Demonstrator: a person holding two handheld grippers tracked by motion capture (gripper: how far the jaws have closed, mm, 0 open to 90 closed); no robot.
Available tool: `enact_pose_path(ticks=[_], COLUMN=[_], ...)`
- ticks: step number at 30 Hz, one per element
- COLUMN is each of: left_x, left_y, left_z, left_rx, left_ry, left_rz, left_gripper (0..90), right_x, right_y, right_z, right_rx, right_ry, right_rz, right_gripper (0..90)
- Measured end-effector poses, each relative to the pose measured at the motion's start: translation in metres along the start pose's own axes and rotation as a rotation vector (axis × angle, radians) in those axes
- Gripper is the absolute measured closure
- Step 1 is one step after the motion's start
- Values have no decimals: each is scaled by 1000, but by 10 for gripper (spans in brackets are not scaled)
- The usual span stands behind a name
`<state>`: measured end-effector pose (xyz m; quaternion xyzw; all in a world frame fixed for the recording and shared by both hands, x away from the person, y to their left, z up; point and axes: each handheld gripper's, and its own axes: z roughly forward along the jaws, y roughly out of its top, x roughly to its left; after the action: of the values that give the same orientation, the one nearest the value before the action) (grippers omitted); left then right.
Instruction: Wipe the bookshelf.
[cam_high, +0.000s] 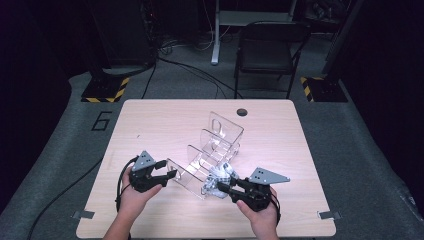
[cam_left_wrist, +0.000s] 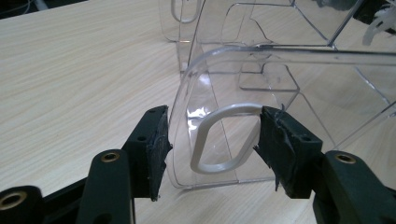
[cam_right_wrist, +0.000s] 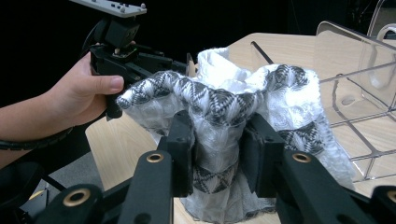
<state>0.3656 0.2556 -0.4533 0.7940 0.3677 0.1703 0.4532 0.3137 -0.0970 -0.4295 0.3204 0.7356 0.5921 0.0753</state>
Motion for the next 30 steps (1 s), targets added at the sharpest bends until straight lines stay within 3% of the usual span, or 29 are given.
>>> enact_pose_path(ticks=[3,7,12,16,23,30], left_x=[3,7,7,6,-8,-20], left_y=[-7,-12,-9,-9,-11,-13], left_z=[3,13,27,27,25,24], left_rx=[12,20,13,20,30,33], left_ry=[16,6,-11,-16,-36,-89], left_rz=[-1,-23,-29,-33,15,24], left_gripper=[455,449,452,502,543,617], right_x=[-1,-1,-3,-3,-5,-13], right_y=[-1,-2,-3,-2,-2,-2], right_z=[1,2,2,1,-1,-6], right_rx=[2,3,0,-1,-9,-24], right_ry=[4,6,5,3,-17,-49], right_rz=[16,19,15,16,22,45], right_gripper=[664,663,662,662,659,660])
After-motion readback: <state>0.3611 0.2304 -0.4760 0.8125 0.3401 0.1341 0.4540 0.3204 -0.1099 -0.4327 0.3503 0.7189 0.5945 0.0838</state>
